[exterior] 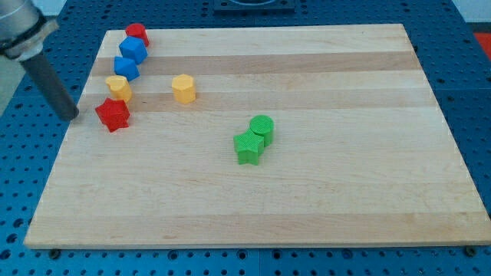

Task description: Push the heart into the hexagon

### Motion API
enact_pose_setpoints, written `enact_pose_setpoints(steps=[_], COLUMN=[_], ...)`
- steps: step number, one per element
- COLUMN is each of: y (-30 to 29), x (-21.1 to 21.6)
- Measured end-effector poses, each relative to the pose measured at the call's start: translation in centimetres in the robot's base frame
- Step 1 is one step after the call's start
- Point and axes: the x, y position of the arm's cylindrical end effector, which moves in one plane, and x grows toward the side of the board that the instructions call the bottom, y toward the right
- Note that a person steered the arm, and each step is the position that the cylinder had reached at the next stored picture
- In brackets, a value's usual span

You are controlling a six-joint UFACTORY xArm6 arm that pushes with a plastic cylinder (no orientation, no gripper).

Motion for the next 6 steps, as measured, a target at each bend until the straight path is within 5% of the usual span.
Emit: enact_pose_setpoints(steps=[3, 6], y=[6.4, 13.2], x=[-4.7, -2.5])
